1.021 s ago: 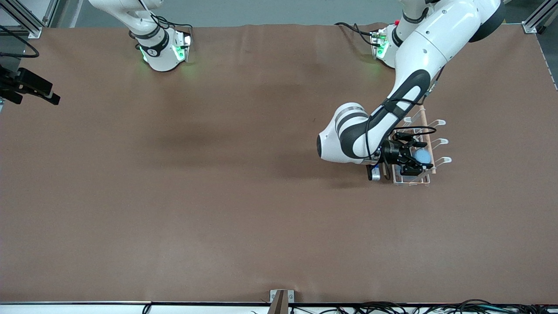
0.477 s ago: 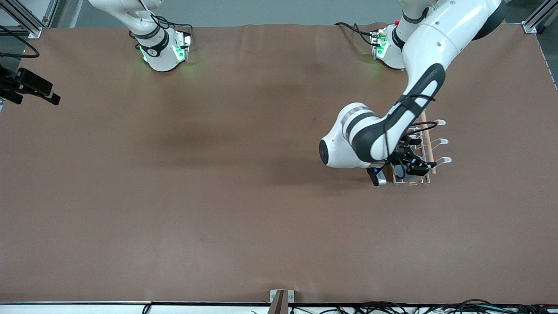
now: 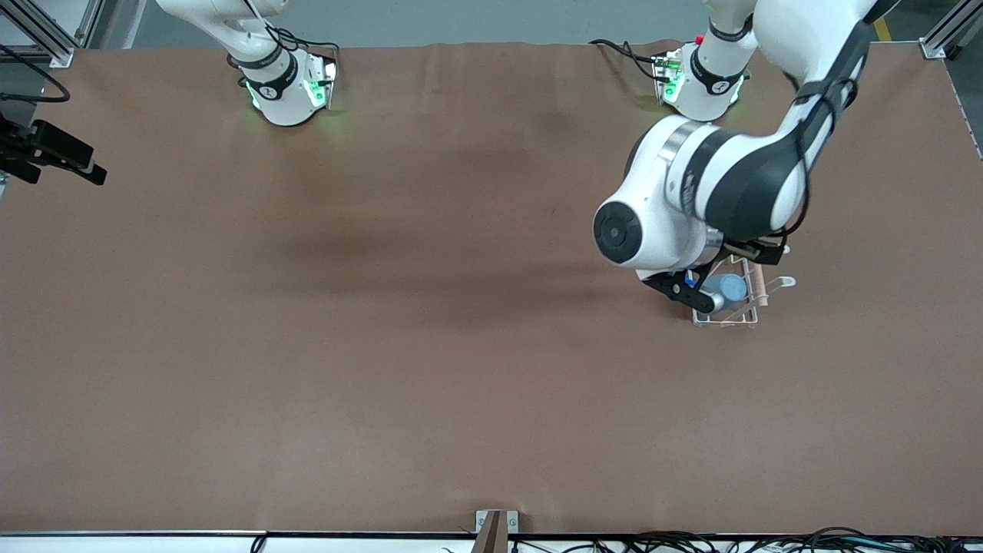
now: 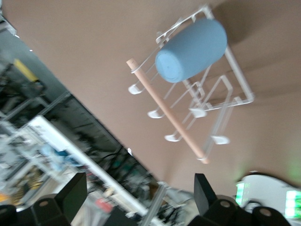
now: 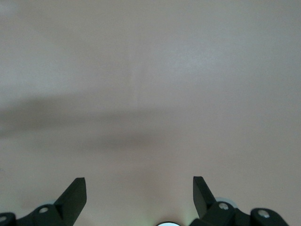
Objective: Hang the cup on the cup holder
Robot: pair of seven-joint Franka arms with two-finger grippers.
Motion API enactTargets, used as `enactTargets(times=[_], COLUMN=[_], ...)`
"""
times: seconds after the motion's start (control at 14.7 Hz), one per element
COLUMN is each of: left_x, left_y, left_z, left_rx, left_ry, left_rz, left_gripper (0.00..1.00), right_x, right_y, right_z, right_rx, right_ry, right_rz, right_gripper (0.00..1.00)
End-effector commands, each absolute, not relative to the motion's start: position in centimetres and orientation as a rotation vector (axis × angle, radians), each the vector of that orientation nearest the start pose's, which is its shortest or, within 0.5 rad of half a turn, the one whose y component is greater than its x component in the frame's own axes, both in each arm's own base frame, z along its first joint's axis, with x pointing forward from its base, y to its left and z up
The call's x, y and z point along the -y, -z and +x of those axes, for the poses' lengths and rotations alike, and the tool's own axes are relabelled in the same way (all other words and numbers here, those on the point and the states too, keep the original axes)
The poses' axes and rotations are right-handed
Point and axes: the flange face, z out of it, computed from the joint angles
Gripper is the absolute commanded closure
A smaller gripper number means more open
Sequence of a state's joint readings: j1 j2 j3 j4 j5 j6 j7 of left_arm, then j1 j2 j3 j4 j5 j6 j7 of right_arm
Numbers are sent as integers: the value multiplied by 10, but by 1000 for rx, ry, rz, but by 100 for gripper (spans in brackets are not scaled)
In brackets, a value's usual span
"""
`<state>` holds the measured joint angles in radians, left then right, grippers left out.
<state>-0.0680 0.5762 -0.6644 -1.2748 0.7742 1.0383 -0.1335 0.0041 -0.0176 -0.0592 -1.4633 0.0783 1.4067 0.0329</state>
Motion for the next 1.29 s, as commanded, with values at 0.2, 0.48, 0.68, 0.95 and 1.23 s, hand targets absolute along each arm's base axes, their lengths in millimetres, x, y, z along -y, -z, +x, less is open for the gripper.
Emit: enactTargets(times=[0.2, 0.48, 0.68, 0.95, 1.23], left_x=[244, 245, 243, 215, 157], left_y=[-536, -590, -613, -656, -658], left_z=[583, 577, 572, 552, 548], left_rx=[-294, -295, -294, -192, -14], left_ry=[-303, -96, -7, 27, -13], left_rz=[-2746, -2839, -2853, -2974, -3052], left_gripper=[0, 0, 0, 0, 0], right_x=[21, 24, 24, 24, 24], right_y=[-670, -669, -670, -669, -669], right_z=[523, 523, 523, 523, 523], right_rx=[-127, -133, -133, -133, -133], right_ry=[-56, -60, -60, -62, -64], right_rz=[-3067, -3065, -3064, -3064, -3064], right_gripper=[0, 0, 0, 0, 0])
